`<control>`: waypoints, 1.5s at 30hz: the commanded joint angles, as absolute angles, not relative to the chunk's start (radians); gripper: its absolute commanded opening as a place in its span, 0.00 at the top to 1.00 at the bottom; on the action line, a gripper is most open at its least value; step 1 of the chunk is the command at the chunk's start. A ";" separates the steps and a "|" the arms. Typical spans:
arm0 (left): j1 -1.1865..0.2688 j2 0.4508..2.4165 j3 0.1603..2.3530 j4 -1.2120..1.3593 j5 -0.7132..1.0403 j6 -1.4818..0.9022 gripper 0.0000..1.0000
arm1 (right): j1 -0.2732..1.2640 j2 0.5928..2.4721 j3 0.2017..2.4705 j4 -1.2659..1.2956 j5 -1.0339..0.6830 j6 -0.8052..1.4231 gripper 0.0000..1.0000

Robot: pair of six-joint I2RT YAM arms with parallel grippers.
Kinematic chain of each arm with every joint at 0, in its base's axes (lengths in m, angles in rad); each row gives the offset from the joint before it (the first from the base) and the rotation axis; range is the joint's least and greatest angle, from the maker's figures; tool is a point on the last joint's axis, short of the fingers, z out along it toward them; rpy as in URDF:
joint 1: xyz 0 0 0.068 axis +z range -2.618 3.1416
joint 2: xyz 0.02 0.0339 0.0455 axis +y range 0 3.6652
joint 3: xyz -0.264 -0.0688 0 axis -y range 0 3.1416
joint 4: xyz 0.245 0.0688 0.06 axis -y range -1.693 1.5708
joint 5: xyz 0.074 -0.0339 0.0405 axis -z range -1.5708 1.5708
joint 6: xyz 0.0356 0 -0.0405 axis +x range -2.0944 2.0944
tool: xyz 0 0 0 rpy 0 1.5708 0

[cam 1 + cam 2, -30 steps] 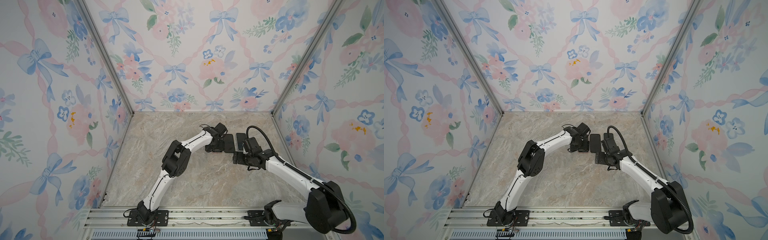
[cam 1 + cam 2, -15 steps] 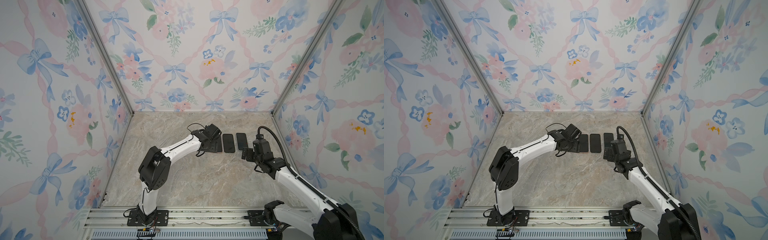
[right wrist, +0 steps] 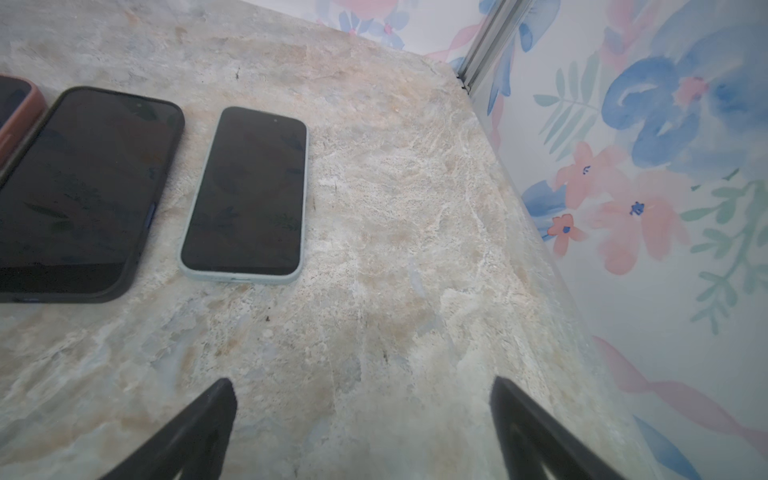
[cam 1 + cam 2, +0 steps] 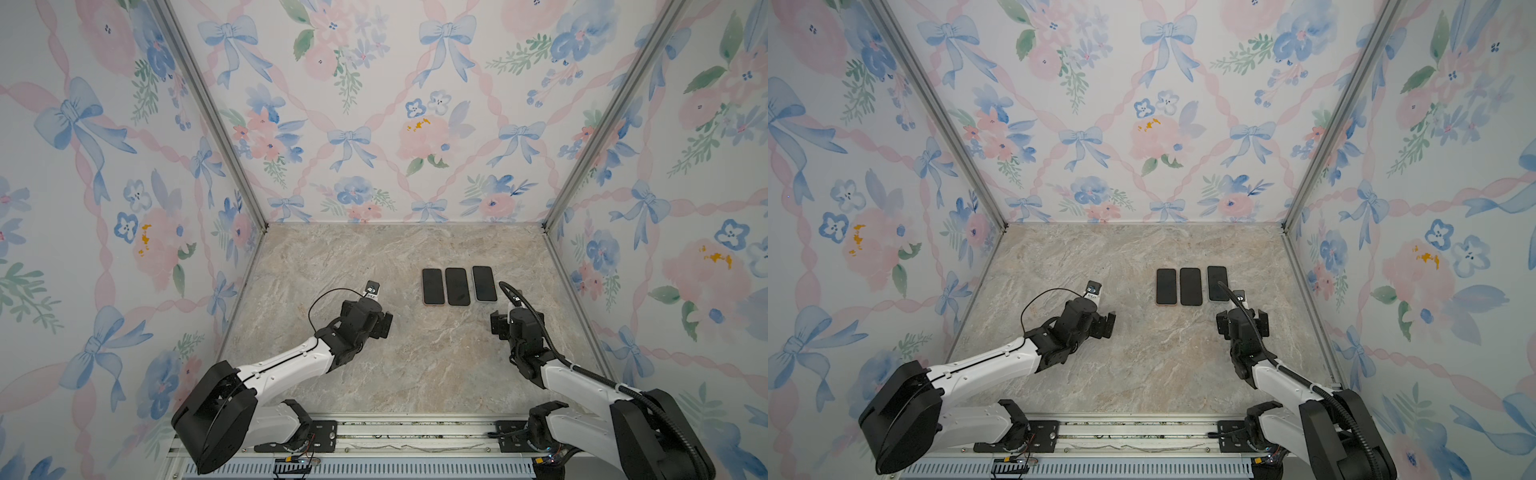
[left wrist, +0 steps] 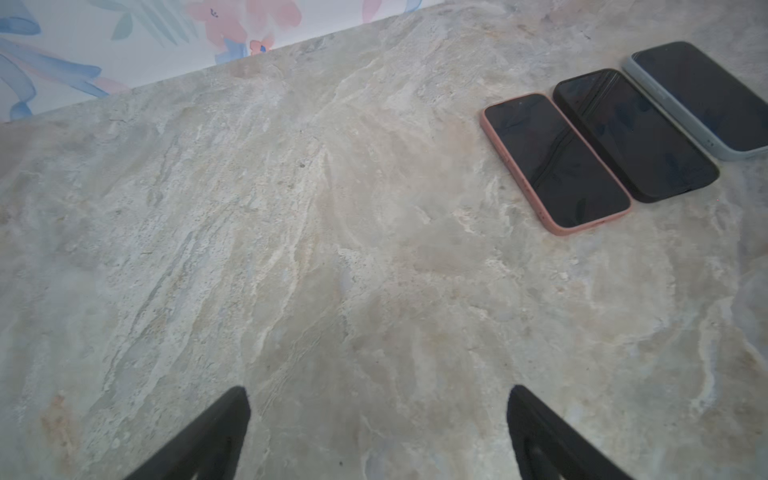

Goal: Put the phone into the phone case

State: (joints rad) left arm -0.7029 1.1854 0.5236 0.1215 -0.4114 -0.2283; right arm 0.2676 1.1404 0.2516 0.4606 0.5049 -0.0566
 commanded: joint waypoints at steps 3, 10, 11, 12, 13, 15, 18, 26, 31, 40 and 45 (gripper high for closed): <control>-0.554 0.982 0.345 0.466 -0.321 -0.098 0.05 | 0.231 1.195 0.240 0.781 0.463 -0.119 0.03; -0.295 0.981 0.310 0.431 -0.142 -0.090 0.08 | 0.191 1.297 0.248 0.925 0.360 -0.095 0.03; -0.258 0.992 0.316 0.433 -0.110 -0.090 0.09 | 0.189 1.315 0.255 0.940 0.350 -0.094 0.03; -0.229 1.003 0.318 0.446 -0.081 -0.066 0.09 | 0.185 1.339 0.258 0.961 0.334 -0.087 0.03; -0.213 1.011 0.317 0.458 -0.074 -0.049 0.09 | 0.181 1.362 0.261 0.984 0.325 -0.081 0.03; -0.163 1.037 0.322 0.478 -0.063 -0.026 0.09 | 0.178 1.423 0.267 1.036 0.324 -0.084 0.03; -0.074 1.099 0.327 0.503 -0.033 -0.014 0.10 | 0.168 1.482 0.261 1.111 0.328 -0.075 0.03; 0.072 1.161 0.281 0.718 0.090 -0.004 0.09 | 0.107 1.530 0.302 1.068 0.237 -0.025 0.03; 0.108 1.254 0.288 0.887 0.102 -0.083 0.09 | 0.100 1.551 0.364 0.964 0.232 -0.018 0.03; 0.065 1.261 0.257 0.904 0.170 -0.029 0.11 | 0.086 1.545 0.385 0.918 0.201 -0.012 0.03; 0.053 1.282 0.241 0.920 0.155 0.022 0.09 | 0.072 1.545 0.391 0.902 0.169 -0.006 0.03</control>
